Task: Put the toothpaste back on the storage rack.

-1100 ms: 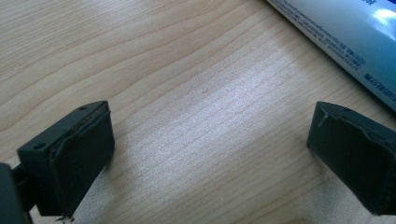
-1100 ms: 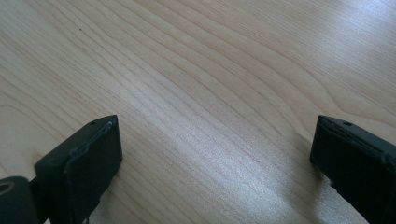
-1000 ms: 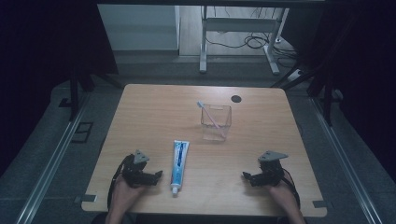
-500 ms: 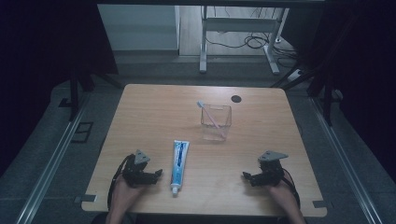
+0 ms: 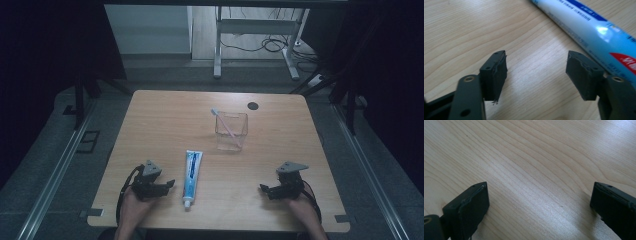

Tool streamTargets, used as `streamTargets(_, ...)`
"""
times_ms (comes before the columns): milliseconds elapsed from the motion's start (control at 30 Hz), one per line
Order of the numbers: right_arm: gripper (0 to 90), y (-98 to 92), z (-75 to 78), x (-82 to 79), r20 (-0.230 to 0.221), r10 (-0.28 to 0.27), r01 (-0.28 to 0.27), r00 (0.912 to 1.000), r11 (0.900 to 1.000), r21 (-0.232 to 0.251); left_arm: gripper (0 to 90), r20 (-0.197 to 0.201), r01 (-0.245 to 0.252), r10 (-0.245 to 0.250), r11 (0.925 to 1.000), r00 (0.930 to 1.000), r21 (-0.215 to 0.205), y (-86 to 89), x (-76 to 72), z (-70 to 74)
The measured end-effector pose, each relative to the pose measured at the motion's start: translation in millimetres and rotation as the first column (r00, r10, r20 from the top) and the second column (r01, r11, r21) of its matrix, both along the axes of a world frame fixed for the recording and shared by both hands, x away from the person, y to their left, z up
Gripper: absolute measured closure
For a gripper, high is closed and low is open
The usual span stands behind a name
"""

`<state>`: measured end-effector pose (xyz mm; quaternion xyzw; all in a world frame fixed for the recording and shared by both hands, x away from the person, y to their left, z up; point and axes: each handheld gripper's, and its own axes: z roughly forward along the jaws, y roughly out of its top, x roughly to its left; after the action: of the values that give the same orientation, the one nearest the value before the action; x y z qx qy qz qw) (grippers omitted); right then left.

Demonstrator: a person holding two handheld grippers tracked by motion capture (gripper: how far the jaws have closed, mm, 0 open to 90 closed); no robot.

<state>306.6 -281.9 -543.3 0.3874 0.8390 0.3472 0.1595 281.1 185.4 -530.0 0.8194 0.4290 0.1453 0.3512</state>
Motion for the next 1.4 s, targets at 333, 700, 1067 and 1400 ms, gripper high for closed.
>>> streamTargets(333,2.0,0.0,0.0,0.0,0.000,0.000,0.000,1.0000,1.000,0.000,53.7,0.001,0.022,-0.022,0.9985,0.9998,-0.051,-7.0,-2.0,10.0)
streamTargets(700,2.0,0.0,0.0,-0.1,-0.001,-0.001,0.001,1.0000,1.000,0.000,85.2,-0.008,0.099,-0.100,0.9913,0.9950,-0.087,-27.4,-4.2,22.2)
streamTargets(1067,2.0,0.0,0.0,-0.1,-0.001,-0.001,0.001,1.0000,1.000,0.000,89.5,-0.044,0.195,-0.200,0.9759,0.9789,-0.099,-59.1,-8.6,26.4)
streamTargets(1400,2.1,0.0,0.0,0.0,0.000,0.000,0.000,1.0000,1.000,0.000,89.3,-0.063,0.239,-0.240,0.9709,0.9688,-0.018,-81.4,-12.8,22.1)
